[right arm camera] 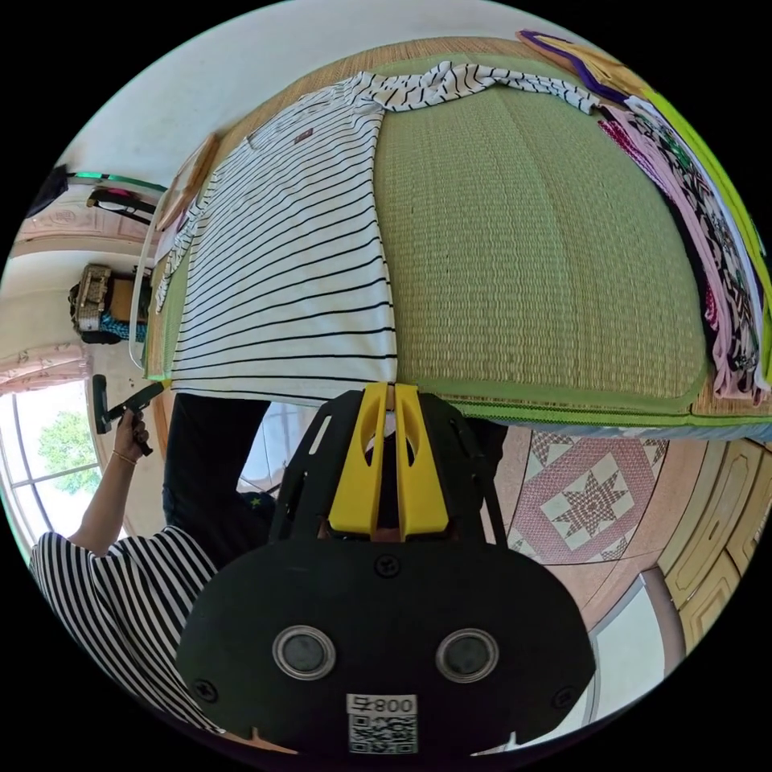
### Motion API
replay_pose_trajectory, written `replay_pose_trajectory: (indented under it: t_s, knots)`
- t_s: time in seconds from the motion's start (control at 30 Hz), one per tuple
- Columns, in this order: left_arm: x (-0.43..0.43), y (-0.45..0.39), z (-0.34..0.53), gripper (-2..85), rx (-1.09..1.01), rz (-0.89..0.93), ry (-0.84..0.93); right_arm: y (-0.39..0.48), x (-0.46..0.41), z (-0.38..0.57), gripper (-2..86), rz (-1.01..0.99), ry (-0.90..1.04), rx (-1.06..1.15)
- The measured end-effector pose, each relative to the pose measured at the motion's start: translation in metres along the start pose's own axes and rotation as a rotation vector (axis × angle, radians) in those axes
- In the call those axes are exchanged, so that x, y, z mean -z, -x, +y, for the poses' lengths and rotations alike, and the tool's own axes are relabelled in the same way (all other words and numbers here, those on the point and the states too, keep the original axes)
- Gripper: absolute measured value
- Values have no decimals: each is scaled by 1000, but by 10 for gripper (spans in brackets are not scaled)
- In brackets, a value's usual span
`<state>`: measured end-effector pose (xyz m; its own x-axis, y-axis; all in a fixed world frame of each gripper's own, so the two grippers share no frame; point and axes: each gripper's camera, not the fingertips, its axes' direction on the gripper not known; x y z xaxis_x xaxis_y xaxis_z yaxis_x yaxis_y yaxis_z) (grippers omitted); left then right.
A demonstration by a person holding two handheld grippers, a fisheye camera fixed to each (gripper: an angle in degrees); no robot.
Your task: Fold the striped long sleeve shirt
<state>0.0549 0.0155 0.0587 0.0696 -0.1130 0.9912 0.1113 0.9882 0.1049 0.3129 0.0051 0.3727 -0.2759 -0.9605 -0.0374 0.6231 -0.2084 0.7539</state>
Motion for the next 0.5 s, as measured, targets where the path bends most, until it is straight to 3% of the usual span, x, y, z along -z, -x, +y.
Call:
replay_pose_trajectory:
  t_s: [0.5]
  knots:
    - [16,15,-1,5,-1,-9,22,-24,-7,13,17,-63,8,-32]
